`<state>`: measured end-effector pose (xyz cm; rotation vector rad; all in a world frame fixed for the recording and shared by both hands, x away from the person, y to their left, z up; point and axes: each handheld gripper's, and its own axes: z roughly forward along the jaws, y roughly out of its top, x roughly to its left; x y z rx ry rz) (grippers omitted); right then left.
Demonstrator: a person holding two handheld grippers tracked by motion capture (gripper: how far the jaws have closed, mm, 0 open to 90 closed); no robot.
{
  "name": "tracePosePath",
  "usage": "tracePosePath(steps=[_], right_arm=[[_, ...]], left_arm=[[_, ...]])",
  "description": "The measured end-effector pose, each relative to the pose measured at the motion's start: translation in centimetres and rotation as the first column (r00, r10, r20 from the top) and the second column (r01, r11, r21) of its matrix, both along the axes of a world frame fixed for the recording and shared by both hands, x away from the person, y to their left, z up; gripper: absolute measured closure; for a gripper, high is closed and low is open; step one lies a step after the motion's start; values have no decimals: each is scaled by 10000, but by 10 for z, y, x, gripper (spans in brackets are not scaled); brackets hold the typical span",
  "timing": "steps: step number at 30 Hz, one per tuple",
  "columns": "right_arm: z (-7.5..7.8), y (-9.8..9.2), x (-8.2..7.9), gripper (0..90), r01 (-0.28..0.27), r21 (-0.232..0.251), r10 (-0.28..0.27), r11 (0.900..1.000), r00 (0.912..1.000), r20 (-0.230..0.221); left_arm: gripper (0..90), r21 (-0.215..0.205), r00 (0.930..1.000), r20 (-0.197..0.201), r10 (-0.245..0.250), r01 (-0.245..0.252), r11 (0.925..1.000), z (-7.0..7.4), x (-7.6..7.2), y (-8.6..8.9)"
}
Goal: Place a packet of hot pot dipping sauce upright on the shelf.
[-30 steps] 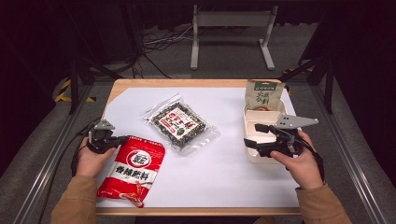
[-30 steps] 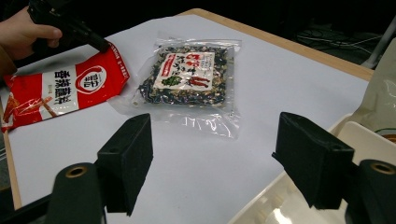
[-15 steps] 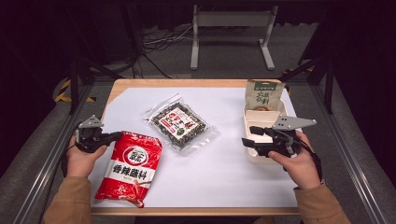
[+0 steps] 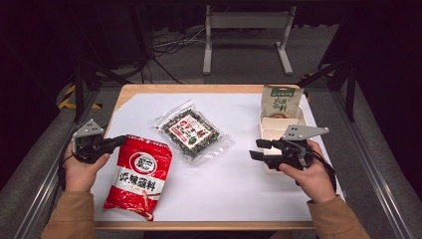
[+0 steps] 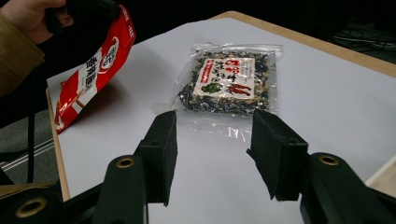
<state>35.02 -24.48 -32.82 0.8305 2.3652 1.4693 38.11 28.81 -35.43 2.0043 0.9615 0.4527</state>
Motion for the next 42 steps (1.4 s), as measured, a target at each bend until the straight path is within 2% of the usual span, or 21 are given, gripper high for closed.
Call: tracePosePath(steps=[1,3,5,9,10,12,19,21,22,26,28,33,34,36,42], right_arm=[[2,4,0,507,-117,-21,117,9999,9999,38],[4,8,-1,506,-175,-72,175,9998,9998,103],[5,11,-1,506,-254,-71,255,9997,9996,106],[9,26,-1,505,-680,-279,683,9973,9976,98],[9,30,-1,506,-776,-312,779,9965,9969,95],[11,38,-1,505,-971,-347,975,9947,9952,86],[15,74,1,497,-1832,-446,1835,9821,9830,38],[16,78,1,495,-1932,-466,1937,9801,9811,59],[16,83,1,491,-2025,-493,2030,9780,9792,38],[18,108,2,474,-2513,-612,2519,9660,9678,10],[18,115,3,468,-2627,-658,2633,9626,9647,15],[17,132,5,429,-2760,-301,2760,9607,9611,-23],[17,134,6,425,-2770,-250,2770,9606,9609,-40],[15,140,7,415,-2808,-147,2807,9597,9598,-94],[8,159,6,405,-3175,-155,3172,9481,9481,-202]], left_arm=[[900,-9,9998,203,-38,38,10000,6,-4,-2],[900,-95,9994,346,-51,54,9999,11,-8,-4],[900,-8,9988,471,-91,92,10000,14,-10,-4],[900,-183,9957,925,-90,108,9998,26,-19,-8],[900,-183,9957,925,-90,108,9998,26,-19,-8],[900,-409,9927,1201,-123,173,9990,33,-24,-8],[900,-655,9831,1793,-357,481,9967,47,-38,-11],[900,-707,9825,1818,-393,529,9961,49,-40,-12],[900,-709,9813,1853,-529,670,9952,51,-42,-14],[900,-654,9781,1997,-593,737,9951,55,-47,-18],[900,-619,9771,2024,-658,798,9949,57,-49,-20],[900,-618,9723,2168,-870,1026,9928,61,-55,-26],[900,-501,9696,2256,-948,1087,9928,62,-55,-26],[900,-509,9698,2225,-998,1138,9922,63,-58,-29],[900,-333,9653,2348,-1147,1259,9915,65,-61,-31]])
